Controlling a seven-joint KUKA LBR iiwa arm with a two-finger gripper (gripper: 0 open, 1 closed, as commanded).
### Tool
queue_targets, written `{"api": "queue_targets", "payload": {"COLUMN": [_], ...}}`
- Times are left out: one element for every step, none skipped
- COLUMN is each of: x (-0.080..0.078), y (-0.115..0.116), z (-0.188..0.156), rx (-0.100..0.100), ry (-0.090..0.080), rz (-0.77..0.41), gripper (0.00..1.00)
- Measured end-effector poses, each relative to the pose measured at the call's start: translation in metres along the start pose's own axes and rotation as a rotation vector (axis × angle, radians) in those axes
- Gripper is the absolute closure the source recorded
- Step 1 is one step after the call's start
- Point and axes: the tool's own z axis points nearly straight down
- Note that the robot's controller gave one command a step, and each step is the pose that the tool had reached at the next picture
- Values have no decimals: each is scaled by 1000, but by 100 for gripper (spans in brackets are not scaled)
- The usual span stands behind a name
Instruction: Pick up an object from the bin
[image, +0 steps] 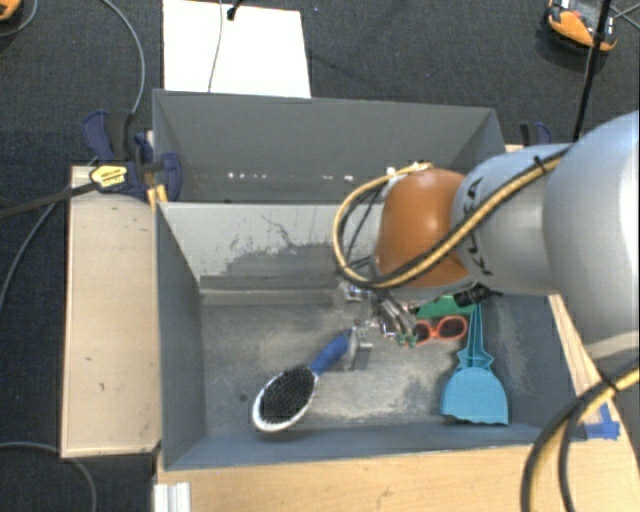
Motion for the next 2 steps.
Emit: {"api": "queue_targets", "payload": {"x": [51, 51], "y": [27, 27], "z": [5, 5], "rx": [-2, -2], "ry": [10, 10], "rz": [-230, -230], "gripper": [100, 100]}}
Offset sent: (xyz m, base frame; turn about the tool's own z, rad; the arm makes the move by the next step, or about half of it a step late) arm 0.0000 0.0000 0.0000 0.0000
